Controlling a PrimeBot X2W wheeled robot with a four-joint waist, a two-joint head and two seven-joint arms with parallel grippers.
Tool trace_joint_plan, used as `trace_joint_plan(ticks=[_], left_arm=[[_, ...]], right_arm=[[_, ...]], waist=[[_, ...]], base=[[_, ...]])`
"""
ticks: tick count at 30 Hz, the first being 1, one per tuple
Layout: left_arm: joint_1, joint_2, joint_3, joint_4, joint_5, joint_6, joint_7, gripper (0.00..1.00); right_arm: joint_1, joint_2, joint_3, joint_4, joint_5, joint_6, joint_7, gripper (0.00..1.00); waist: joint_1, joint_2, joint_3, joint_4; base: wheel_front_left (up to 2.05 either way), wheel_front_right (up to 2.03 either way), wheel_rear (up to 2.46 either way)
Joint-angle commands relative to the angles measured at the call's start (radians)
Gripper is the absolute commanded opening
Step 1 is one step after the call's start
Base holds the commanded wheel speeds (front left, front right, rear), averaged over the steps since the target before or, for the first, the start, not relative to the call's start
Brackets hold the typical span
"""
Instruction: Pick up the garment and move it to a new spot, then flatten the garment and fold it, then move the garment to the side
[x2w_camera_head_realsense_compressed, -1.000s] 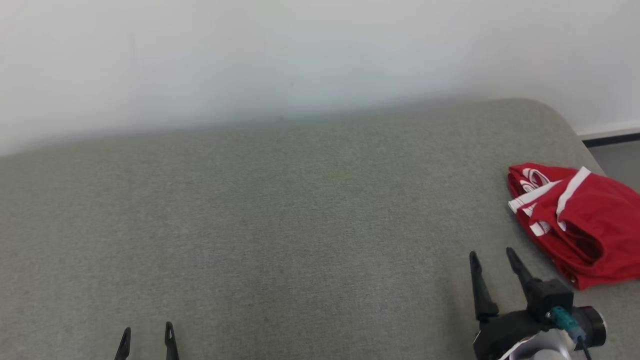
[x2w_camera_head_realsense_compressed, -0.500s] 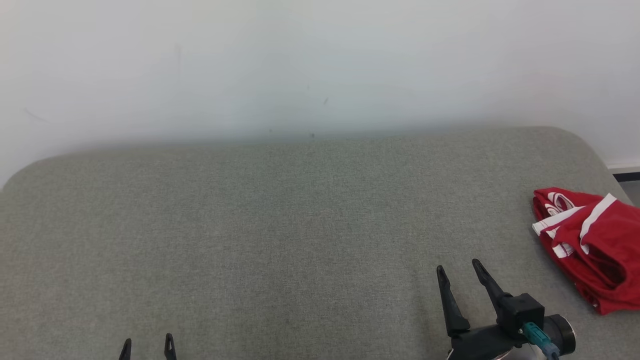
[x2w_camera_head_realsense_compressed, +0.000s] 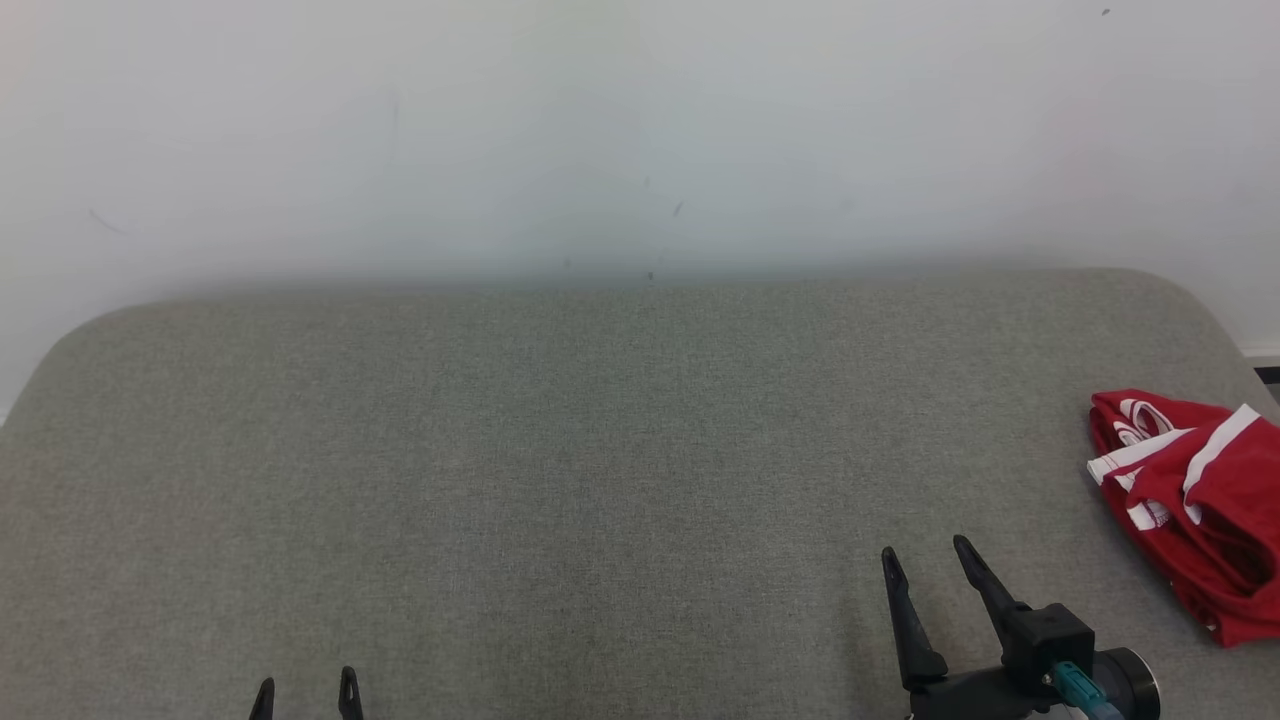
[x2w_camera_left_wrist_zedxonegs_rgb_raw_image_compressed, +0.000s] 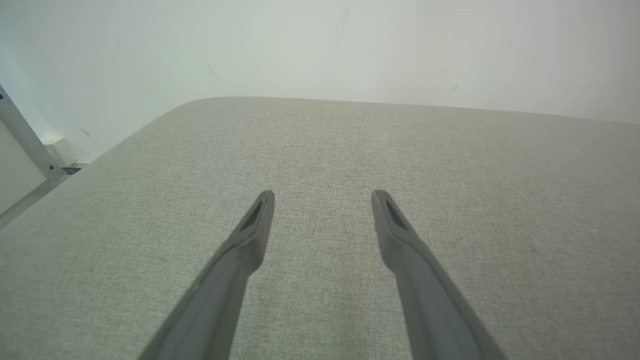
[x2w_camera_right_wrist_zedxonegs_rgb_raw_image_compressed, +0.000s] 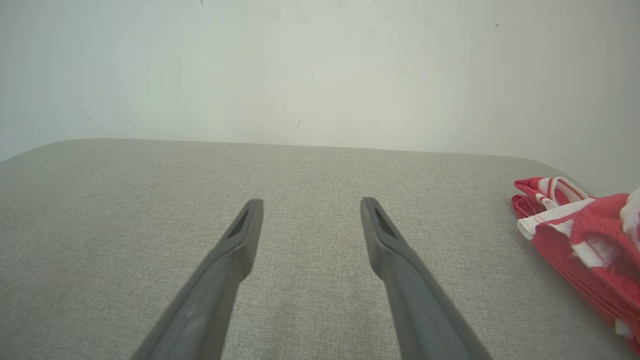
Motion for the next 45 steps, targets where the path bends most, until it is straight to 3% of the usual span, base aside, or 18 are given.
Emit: trace_joint_plan(ticks=[1,27,28,29,30,38,39,45], left_arm=[[0.012,-0.001,-0.001,-0.004,-0.006,0.005,-0.003,1.0],[0.012,-0.001,-0.022,0.022,-0.041,-0.004,-0.003,1.0],[-0.006,-0.002,-0.045,0.035,-0.037,-0.024,-0.003,1.0],[0.005,0.0,-0.012,0.025,-0.05,-0.002,-0.003,1.0],[0.001,0.002,-0.02,0.023,-0.047,-0.009,-0.003,1.0],[-0.008,0.0,-0.029,0.026,-0.073,-0.012,-0.003,1.0],[-0.003,-0.002,-0.03,0.028,-0.071,-0.011,0.0,0.0],[-0.006,-0.007,-0.023,0.07,-0.099,-0.013,0.018,0.0]], right_arm=[[0.004,0.002,-0.003,0.001,-0.002,-0.003,0.001,1.0],[0.0,0.002,-0.007,0.047,0.004,-0.003,0.001,1.0],[0.014,0.001,-0.045,0.042,0.001,-0.003,0.0,1.0],[0.0,0.002,0.001,0.048,0.0,0.0,0.0,1.0],[-0.005,0.003,-0.006,0.051,0.002,-0.002,0.001,1.0],[-0.014,0.002,0.017,0.056,-0.018,-0.001,0.001,1.0],[-0.008,0.002,0.016,0.057,-0.013,-0.003,0.0,0.0],[0.017,0.003,0.004,0.097,0.021,-0.003,0.017,0.0]], waist=[[0.0001,0.0,0.002,0.0],[0.0001,0.0,0.017,-0.004],[0.0001,0.0,0.018,-0.022],[0.0001,0.0,0.022,-0.097],[0.0001,0.0,0.027,-0.106],[0.0001,0.0,0.031,-0.106],[0.0002,0.0,0.025,-0.097],[0.0001,0.0,0.026,-0.095]], base=[[0.0,0.0,0.0],[0.0,0.0,0.0],[0.0,0.0,0.0],[0.0,0.0,0.0],[0.0,0.0,0.0],[0.0,0.0,0.0],[0.0,0.0,0.0],[0.0,0.0,0.0]])
